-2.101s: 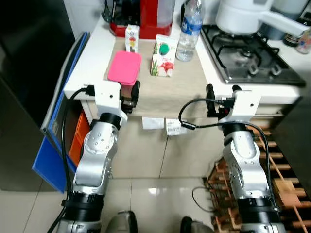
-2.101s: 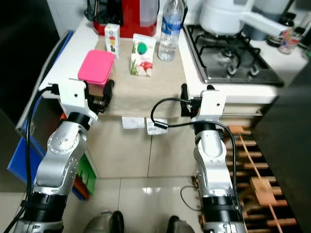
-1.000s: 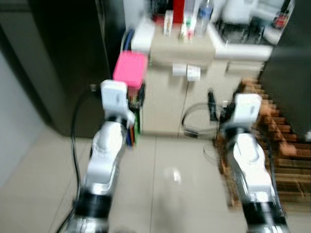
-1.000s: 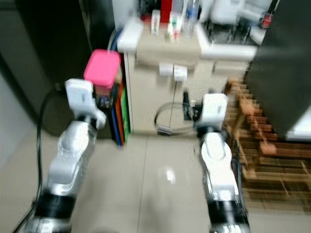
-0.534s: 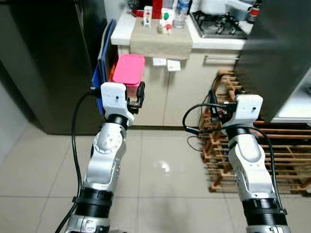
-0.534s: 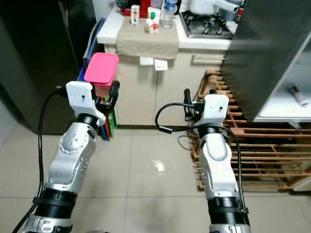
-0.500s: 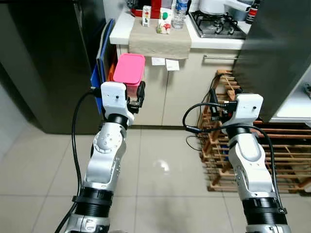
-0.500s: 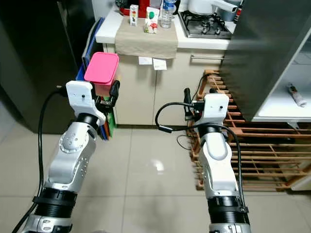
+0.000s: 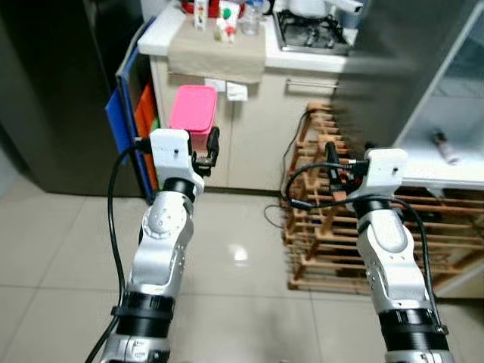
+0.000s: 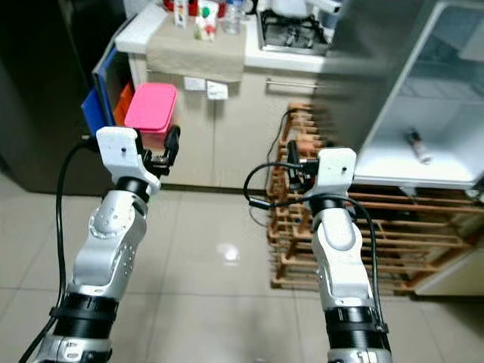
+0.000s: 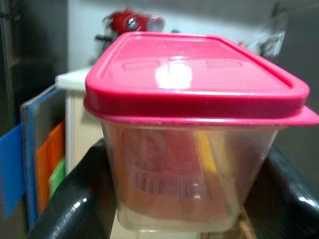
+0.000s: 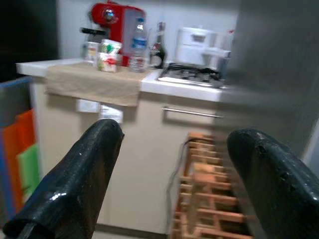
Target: Restocking fridge
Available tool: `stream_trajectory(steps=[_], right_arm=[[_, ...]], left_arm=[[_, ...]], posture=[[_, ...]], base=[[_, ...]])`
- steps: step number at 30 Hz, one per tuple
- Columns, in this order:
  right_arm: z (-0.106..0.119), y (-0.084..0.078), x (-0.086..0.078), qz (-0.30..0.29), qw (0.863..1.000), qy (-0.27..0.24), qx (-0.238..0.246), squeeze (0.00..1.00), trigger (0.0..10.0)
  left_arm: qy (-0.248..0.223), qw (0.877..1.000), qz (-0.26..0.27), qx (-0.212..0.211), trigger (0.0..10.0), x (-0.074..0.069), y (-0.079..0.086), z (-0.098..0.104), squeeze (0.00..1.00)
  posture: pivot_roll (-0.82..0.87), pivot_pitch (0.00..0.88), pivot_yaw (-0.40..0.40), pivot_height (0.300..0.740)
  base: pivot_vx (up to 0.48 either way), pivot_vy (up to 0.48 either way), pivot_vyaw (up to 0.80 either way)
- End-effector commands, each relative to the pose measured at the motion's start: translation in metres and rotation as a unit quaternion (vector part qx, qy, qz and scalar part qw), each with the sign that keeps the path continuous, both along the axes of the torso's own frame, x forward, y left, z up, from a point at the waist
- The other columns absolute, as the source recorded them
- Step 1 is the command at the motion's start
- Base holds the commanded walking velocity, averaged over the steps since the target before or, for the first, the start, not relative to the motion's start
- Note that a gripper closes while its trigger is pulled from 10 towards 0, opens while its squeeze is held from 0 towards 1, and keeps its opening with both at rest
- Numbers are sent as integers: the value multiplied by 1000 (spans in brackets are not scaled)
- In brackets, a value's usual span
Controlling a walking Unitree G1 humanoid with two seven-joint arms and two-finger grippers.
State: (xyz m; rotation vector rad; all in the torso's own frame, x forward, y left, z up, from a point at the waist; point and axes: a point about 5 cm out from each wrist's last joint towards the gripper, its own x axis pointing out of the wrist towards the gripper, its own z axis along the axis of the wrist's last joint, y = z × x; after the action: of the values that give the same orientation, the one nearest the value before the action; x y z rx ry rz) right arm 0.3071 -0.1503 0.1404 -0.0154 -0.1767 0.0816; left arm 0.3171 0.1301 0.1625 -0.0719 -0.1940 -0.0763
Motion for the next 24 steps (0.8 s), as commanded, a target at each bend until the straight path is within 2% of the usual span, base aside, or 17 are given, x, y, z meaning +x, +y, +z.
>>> stream_trajectory(steps=[1, 11, 18, 24], right_arm=[[4, -10, 0, -16, 1000, -5, -3, 0, 10000], [3, -10, 0, -20, 1000, -6, -1, 0, 10000], [-3, -16, -9, -27, 1000, 1, -2, 0, 10000], [-5, -19, -13, -32, 999, 3, -4, 0, 10000]], left_arm=[[-9, 1000, -10, -4, 10000, 2, -7, 5, 0], [-8, 1000, -8, 1, 10000, 7, -7, 7, 0], [1, 1000, 9, 5, 10000, 13, -2, 6, 0], [2, 1000, 6, 6, 10000, 16, -5, 6, 0]], posture=[[-75, 0, -12, 740], [-78, 0, 1, 740], [-87, 0, 3, 740], [-105, 0, 10, 740]], base=[[0, -469, 0], [0, -463, 0], [0, -449, 0], [0, -449, 0]])
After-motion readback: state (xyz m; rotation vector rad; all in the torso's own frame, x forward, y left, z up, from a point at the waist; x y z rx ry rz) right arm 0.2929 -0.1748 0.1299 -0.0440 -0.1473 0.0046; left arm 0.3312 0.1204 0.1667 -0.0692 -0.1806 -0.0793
